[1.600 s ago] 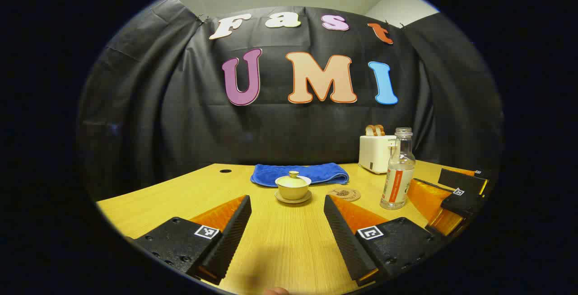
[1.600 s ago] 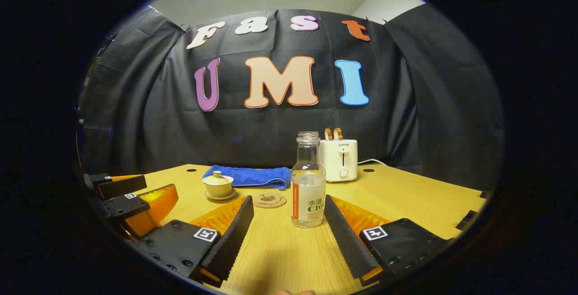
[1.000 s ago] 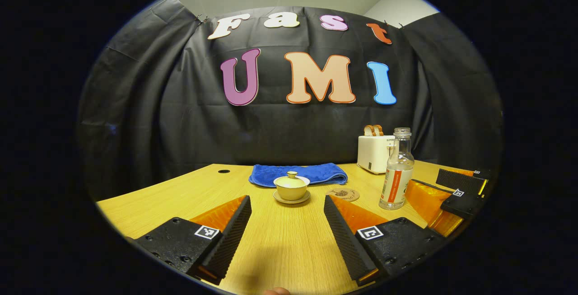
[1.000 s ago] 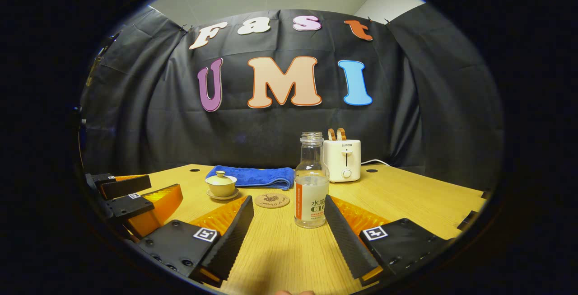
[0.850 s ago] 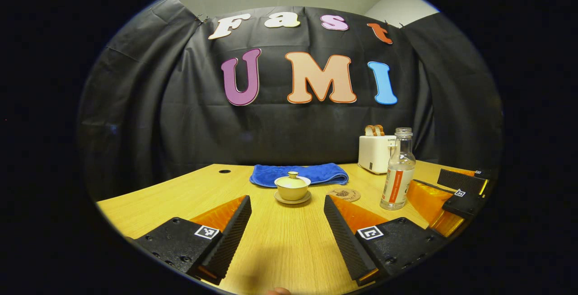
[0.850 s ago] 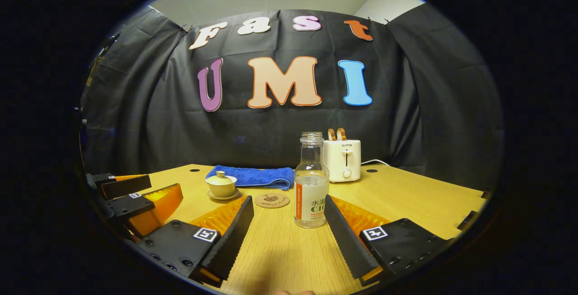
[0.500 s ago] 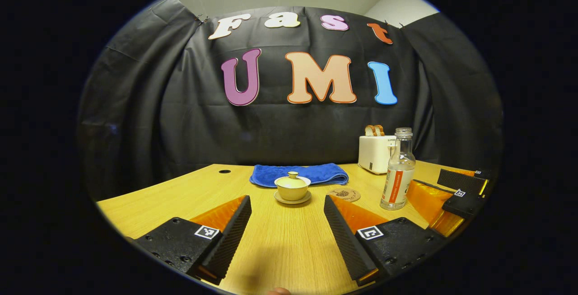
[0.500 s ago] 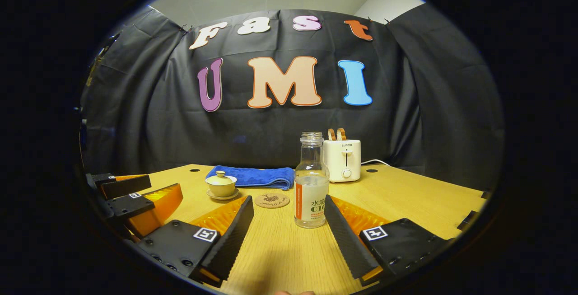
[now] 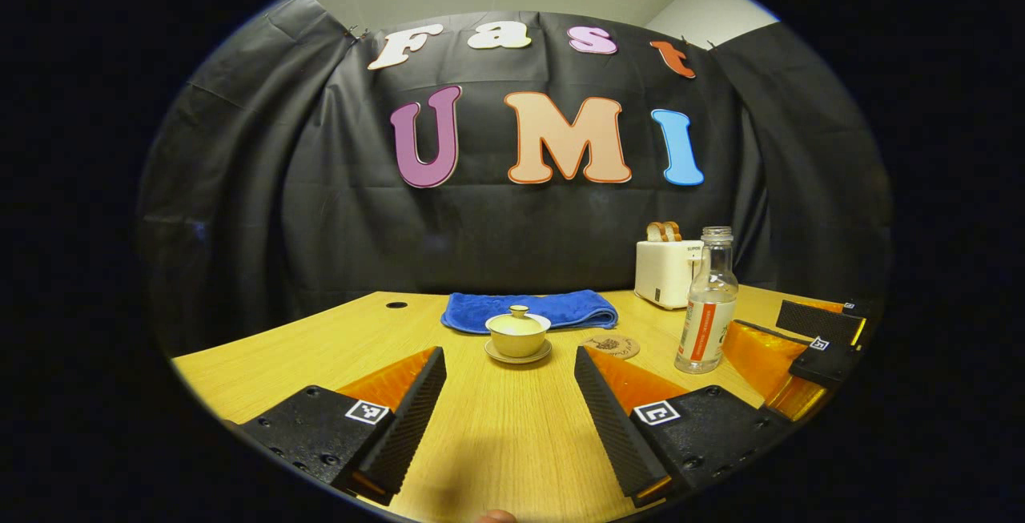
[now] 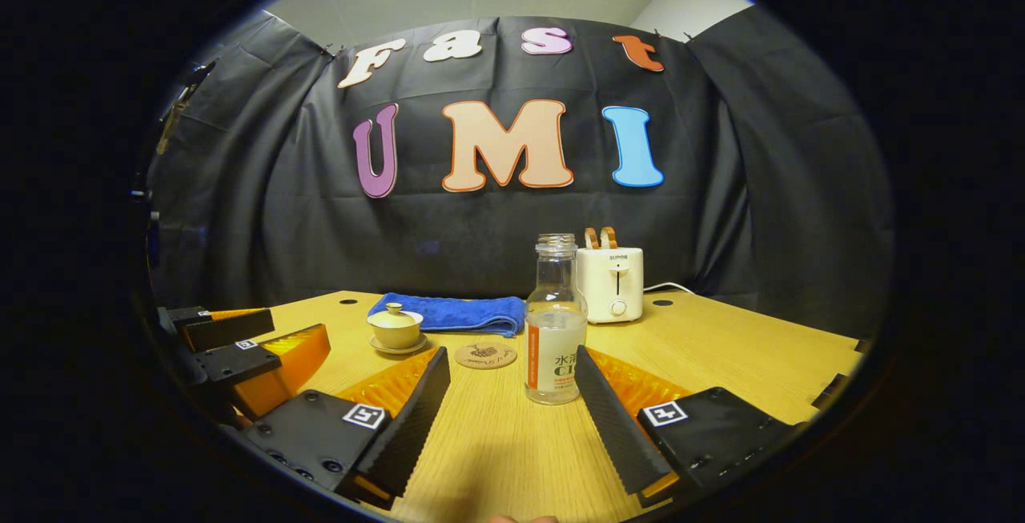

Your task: Open the teacup lid with one hand, grasp the water bottle and pour water into the teacup with the other hand; after pouring, place the water bottle on the coaster and then close the teacup lid.

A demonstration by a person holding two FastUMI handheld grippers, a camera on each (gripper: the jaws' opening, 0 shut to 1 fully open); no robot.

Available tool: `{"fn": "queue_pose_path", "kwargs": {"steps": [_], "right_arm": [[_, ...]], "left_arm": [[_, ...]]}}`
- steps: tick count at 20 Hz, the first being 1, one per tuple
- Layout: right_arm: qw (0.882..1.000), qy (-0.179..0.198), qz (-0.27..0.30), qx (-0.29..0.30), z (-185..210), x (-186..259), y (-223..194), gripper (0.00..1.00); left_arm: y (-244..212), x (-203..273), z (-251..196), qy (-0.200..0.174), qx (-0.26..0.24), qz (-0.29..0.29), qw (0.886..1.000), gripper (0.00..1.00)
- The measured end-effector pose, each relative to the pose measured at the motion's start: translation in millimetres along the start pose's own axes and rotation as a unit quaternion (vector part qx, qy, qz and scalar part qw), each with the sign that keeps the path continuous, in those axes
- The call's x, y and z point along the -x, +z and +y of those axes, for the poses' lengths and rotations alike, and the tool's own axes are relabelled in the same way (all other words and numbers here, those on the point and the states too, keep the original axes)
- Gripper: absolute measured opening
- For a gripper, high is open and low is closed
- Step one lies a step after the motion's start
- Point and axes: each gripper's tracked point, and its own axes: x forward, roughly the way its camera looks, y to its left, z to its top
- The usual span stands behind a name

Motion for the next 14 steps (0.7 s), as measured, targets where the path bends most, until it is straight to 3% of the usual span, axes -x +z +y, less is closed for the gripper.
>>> {"fn": "queue_pose_path", "kwargs": {"steps": [5,14], "right_arm": [[1.000,-0.006,0.000,0.000,-12,-5,1,0.97],[1.000,-0.012,0.001,0.000,-26,-10,1,0.99]], "left_arm": [[-2,-32,15,0.006,0.000,0.003,1.000,0.94],[-6,-134,11,-0.044,-0.001,0.004,0.999,0.94]]}}
